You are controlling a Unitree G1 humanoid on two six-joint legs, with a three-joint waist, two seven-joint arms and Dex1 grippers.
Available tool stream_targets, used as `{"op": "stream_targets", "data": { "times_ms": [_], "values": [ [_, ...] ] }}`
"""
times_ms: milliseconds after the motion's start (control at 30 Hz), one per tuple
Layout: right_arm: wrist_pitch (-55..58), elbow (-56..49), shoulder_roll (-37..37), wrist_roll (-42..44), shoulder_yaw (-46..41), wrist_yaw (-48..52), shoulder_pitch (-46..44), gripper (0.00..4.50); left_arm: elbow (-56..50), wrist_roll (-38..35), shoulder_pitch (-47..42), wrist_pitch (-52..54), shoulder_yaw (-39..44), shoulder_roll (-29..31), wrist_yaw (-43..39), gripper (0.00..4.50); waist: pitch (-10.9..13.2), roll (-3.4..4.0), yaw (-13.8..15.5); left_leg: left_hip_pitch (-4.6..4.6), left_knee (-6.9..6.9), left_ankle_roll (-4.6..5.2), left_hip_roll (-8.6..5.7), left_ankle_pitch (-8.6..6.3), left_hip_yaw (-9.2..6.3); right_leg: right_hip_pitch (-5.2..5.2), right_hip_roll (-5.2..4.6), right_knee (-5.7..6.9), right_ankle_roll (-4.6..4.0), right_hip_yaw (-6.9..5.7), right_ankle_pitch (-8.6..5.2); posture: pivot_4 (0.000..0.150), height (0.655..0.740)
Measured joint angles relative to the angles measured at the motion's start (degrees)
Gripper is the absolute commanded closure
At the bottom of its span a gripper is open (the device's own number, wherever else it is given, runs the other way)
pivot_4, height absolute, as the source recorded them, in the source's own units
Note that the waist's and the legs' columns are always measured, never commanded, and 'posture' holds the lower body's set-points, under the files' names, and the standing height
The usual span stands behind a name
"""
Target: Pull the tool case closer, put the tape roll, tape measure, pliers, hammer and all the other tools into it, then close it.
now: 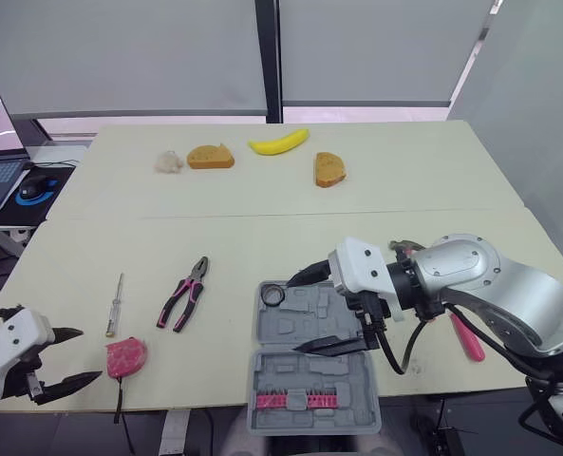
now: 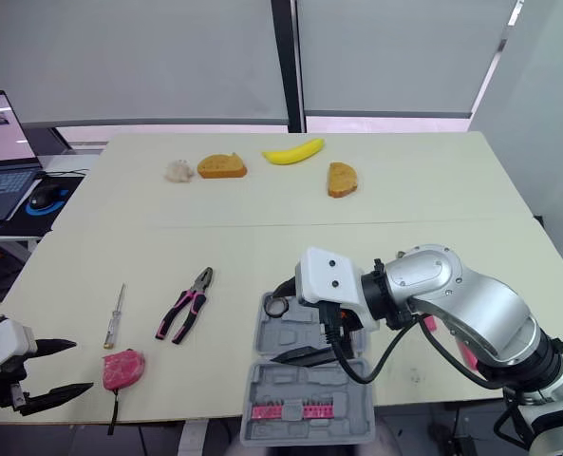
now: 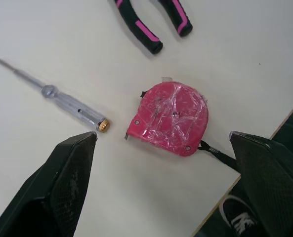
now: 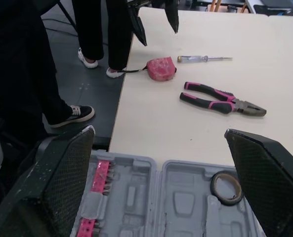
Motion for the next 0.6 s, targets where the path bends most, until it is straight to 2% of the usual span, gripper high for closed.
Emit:
{"op": "stream_targets", "data": {
  "times_ms": [167, 600],
  "values": [
    [0.6, 0.0, 0.9, -0.2, 1.4, -0.6, 0.0, 0.00, 9.6, 2.6, -5.0, -8.5, -5.8, 0.0, -3.6, 0.03, 0.0, -0.03, -0.8, -0.01, -0.28, -0.01, 0.03, 0.01, -0.01, -0.04, 0.02, 0.12, -0.02, -0.11, -0.01, 0.150, 0.7400],
    [0.6, -0.1, 0.8, -0.7, 2.1, -1.4, 0.6, 0.00, 23.4, 5.3, -12.7, -20.9, -11.2, -3.3, -0.4, 0.03, 0.0, -0.07, -1.1, 0.11, -0.23, -0.01, 0.03, 0.04, 0.00, 0.02, 0.06, 0.28, 0.00, -0.16, 0.00, 0.150, 0.7400]
  ]
}}
